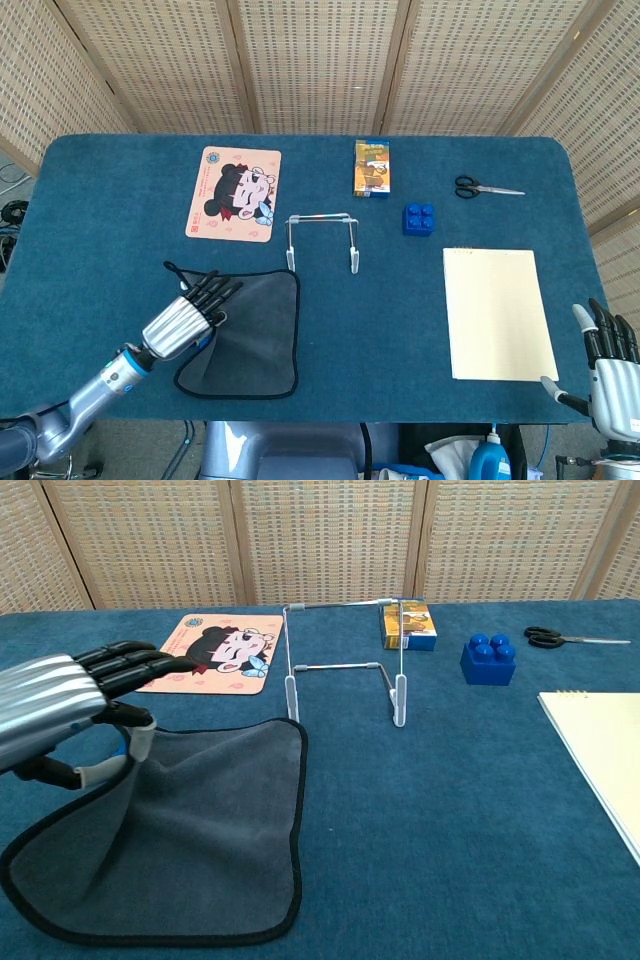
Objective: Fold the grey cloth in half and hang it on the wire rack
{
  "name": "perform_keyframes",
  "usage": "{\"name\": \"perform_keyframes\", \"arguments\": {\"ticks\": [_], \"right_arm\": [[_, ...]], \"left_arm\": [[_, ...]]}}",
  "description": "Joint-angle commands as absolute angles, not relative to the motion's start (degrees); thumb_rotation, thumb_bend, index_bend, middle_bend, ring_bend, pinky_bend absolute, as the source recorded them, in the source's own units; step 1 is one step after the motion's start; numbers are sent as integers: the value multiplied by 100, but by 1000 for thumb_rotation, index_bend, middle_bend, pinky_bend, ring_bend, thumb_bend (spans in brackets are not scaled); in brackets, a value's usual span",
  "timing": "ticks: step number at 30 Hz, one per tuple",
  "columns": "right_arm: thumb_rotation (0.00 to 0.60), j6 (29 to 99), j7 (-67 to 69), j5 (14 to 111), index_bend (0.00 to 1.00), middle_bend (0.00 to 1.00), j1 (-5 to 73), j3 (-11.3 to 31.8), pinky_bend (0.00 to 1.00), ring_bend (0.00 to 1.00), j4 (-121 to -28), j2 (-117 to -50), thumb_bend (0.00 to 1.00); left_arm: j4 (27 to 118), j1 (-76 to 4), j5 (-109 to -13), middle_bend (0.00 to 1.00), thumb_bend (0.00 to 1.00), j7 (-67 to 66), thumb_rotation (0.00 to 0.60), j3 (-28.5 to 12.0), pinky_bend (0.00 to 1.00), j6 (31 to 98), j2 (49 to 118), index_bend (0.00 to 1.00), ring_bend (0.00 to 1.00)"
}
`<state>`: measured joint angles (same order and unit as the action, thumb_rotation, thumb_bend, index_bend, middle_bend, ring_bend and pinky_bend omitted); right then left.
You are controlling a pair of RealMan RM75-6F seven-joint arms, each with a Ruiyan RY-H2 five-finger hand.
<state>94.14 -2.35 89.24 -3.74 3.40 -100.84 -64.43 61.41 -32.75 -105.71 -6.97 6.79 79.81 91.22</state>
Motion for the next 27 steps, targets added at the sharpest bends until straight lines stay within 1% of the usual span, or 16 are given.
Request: {"name": "perform_keyframes", "arguments": {"ticks": [1, 5, 10, 18, 27], "right_arm": [[600, 9399, -210, 8908, 0, 0, -372, 342, 0, 0, -10078, -6435, 0], [600, 9373, -175, 8883, 0, 0, -363, 346, 0, 0, -10070, -6426, 0], [600, 9360, -154, 8883, 0, 0, -358, 345, 0, 0, -10071, -6417, 0], [600, 9342, -143, 8862, 0, 0, -353, 347, 0, 0, -10061, -6417, 0], [600, 9330, -128, 8865, 0, 0, -349, 340, 0, 0, -10059, -6412, 0]], "left_arm": [[6694, -3614, -10488, 0, 447, -1312, 600, 407, 0, 7458, 9217, 796, 0], [6939, -3839, -10383, 0, 446, -1765, 600, 229, 0, 7022, 9381, 796, 0], [6938, -3988, -10246, 0, 445, -2099, 600, 154, 0, 6617, 9631, 793, 0], [6593, -4148, -10274, 0, 436, -2220, 600, 181, 0, 6399, 10135, 790, 0], [6372, -4204, -10204, 0, 423, -2397, 600, 180, 0, 6279, 10386, 778, 0]]}}
